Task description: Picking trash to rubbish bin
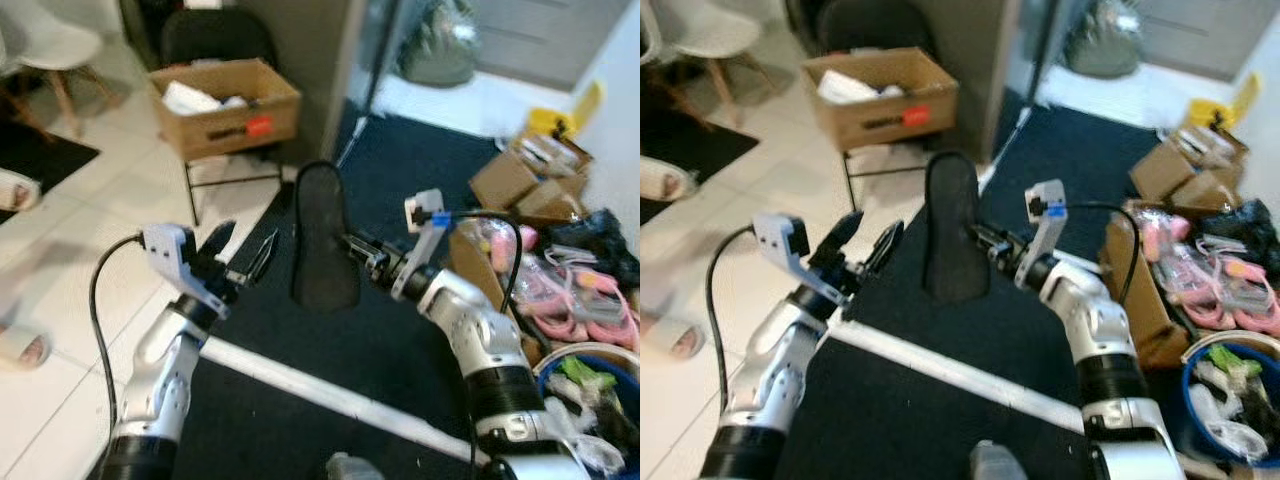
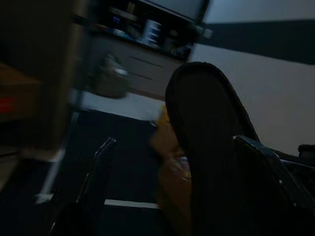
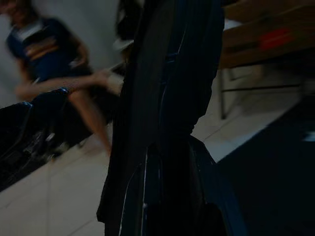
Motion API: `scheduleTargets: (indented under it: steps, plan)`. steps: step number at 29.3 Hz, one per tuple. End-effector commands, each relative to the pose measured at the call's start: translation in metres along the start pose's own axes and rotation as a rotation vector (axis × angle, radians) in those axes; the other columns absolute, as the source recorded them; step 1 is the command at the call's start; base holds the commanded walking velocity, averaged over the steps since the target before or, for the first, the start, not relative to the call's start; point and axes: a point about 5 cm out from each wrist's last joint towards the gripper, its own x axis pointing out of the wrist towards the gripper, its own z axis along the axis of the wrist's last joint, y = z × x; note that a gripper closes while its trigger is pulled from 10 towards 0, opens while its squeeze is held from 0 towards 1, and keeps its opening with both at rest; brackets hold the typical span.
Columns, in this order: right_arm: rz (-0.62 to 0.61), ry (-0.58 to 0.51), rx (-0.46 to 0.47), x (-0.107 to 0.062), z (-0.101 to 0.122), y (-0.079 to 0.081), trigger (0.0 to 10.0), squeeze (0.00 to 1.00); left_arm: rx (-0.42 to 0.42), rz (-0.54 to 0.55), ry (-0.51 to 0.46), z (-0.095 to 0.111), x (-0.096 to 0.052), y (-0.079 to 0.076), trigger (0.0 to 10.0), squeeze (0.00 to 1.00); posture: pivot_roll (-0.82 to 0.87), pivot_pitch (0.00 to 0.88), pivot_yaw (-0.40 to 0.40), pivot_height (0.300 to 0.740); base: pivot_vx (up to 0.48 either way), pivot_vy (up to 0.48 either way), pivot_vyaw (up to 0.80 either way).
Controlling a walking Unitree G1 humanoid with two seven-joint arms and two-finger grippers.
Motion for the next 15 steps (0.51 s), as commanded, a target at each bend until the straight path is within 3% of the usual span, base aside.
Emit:
scheduleTargets:
  steps: [1,15]
  plan:
    - [0.006,-0.039,-0.020,0.0031,0.0103,0.0018,10.0,0.00,0.002,-0.001,-0.005,0.0004,-0.0027,0.0000,10.0,0.00,-0.03,0.000,-0.038,0.740,0.480,0.000,0.00]
    - [-0.002,-0.042,-0.023,0.0032,0.0108,0.0021,10.0,0.00,0.011,-0.012,-0.003,0.0006,-0.0023,0.0000,10.0,0.00,-0.03,0.000,-0.037,0.740,0.480,0.000,0.00]
